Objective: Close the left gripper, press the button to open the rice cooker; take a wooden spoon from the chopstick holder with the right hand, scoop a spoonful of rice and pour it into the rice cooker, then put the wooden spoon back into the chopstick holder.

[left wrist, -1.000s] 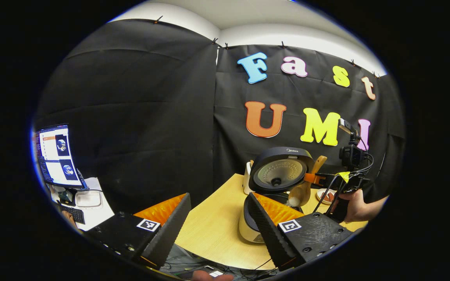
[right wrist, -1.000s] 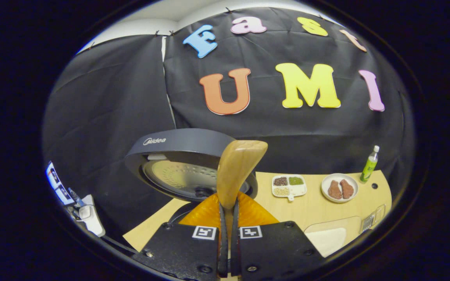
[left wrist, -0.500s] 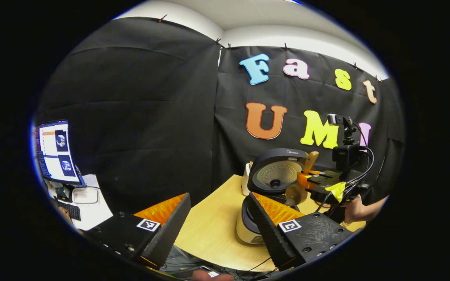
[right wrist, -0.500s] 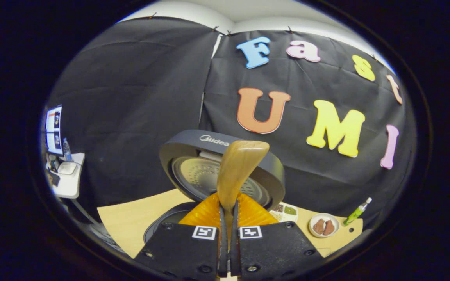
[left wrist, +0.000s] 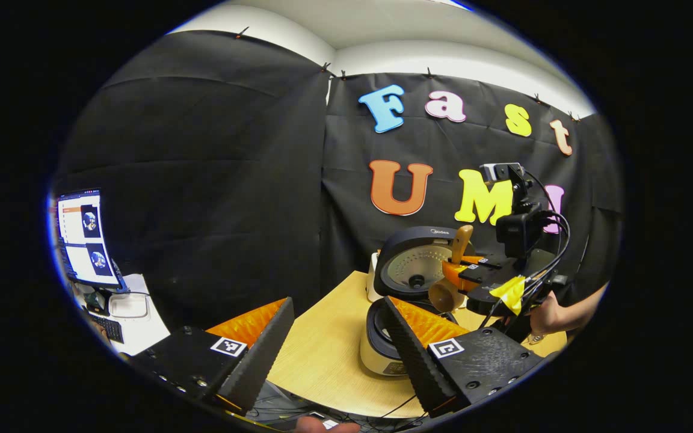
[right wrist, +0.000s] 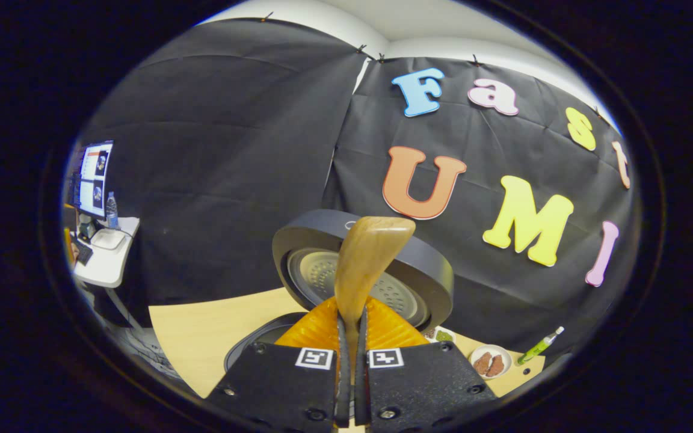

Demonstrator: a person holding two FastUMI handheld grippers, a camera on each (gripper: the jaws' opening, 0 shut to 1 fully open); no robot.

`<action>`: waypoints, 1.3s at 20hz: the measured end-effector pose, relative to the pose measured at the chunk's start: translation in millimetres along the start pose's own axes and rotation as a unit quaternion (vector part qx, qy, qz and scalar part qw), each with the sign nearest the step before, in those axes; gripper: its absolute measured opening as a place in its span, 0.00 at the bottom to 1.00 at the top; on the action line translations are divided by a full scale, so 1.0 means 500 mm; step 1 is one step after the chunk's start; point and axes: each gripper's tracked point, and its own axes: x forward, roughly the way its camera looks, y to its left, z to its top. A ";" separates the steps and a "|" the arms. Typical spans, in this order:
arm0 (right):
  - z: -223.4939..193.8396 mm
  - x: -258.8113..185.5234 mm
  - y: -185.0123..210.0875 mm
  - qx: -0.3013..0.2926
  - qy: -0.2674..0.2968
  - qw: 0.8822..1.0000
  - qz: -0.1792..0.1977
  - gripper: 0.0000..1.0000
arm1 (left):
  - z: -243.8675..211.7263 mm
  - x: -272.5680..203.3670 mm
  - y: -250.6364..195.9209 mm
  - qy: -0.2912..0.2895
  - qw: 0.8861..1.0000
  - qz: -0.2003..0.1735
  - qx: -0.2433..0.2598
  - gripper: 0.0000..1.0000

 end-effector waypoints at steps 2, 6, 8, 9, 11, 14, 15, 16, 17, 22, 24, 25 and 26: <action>0.007 -0.002 -0.011 0.021 -0.001 1.000 -0.001 0.08 | -0.002 -0.001 -0.012 0.001 1.000 -0.011 0.009 0.95; 0.019 -0.032 -0.016 0.059 -0.001 0.998 0.000 0.08 | 0.010 -0.006 -0.035 -0.004 1.000 -0.025 0.017 0.95; 0.027 -0.049 -0.020 0.082 -0.003 0.997 0.007 0.08 | 0.014 -0.006 -0.047 -0.006 0.999 -0.031 0.014 0.95; 0.034 -0.061 -0.027 0.094 -0.007 0.995 0.009 0.08 | 0.018 -0.008 -0.056 -0.005 0.999 -0.035 0.013 0.95; 0.053 -0.093 -0.045 0.120 -0.016 0.993 0.008 0.09 | 0.022 -0.006 -0.078 -0.006 0.999 -0.042 0.017 0.95; 0.071 -0.142 -0.097 0.166 -0.030 0.986 -0.002 0.08 | 0.033 -0.006 -0.121 -0.008 0.998 -0.059 0.020 0.95; 0.076 -0.159 -0.117 0.178 -0.034 0.983 -0.007 0.08 | 0.039 -0.006 -0.139 -0.011 0.997 -0.068 0.021 0.95; 0.080 -0.174 -0.141 0.190 -0.037 0.981 -0.012 0.12 | 0.043 -0.003 -0.155 -0.011 0.997 -0.075 0.023 0.95; 0.083 -0.192 -0.164 0.203 -0.041 0.978 -0.019 0.08 | 0.046 0.002 -0.169 -0.012 0.996 -0.081 0.025 0.95; 0.064 -0.288 -0.298 0.247 -0.057 0.965 -0.064 0.08 | 0.063 0.025 -0.223 -0.015 0.994 -0.104 0.016 0.94; 0.043 -0.325 -0.355 0.249 -0.062 0.962 -0.093 0.08 | 0.066 0.036 -0.242 -0.014 0.994 -0.111 0.015 0.95; 0.033 -0.343 -0.384 0.253 -0.064 0.960 -0.107 0.08 | 0.065 0.040 -0.251 -0.013 0.993 -0.115 0.017 0.95; 0.017 -0.363 -0.412 0.256 -0.063 0.957 -0.120 0.08 | 0.066 0.044 -0.259 -0.014 0.993 -0.118 0.021 0.95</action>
